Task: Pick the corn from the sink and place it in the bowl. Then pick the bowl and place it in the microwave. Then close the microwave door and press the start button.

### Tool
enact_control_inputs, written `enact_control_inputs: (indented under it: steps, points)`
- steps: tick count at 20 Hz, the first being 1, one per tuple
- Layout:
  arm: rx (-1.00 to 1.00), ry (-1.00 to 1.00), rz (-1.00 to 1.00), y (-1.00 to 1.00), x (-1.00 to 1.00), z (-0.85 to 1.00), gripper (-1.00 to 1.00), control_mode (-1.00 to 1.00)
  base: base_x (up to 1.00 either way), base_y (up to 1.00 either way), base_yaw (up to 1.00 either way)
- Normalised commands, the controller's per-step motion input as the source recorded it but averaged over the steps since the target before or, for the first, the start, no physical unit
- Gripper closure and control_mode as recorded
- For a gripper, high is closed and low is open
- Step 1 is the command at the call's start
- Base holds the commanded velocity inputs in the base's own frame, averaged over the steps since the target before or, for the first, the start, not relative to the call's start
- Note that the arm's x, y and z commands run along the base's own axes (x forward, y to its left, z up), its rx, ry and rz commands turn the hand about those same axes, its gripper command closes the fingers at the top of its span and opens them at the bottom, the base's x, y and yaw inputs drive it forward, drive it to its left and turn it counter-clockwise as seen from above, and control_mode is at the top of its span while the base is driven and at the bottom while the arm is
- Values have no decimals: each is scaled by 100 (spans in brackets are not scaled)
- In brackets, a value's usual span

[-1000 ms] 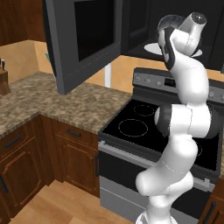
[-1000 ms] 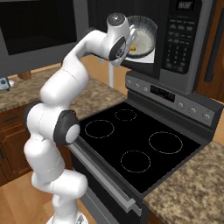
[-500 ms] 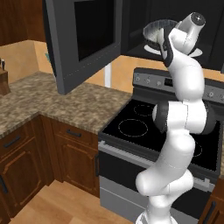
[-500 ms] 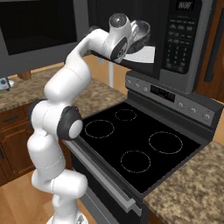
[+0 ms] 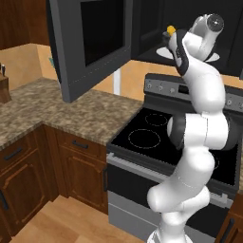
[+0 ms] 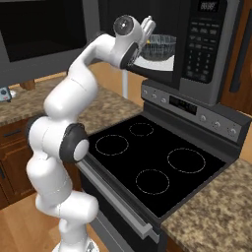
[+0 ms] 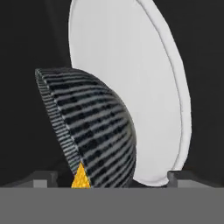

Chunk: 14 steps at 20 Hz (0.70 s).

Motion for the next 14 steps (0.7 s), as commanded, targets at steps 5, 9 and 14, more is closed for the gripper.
enact_control_inputs:
  steps: [5, 9, 14]
  points:
    - [0, -43, -4, 35, -64, 25, -100, -100, 0, 0, 0]
    - [-1, -22, 0, 40, -100, 46, -100, -100, 0, 0, 0]
    - [-15, -14, 2, 42, -100, 35, -100, -100, 0, 0, 0]
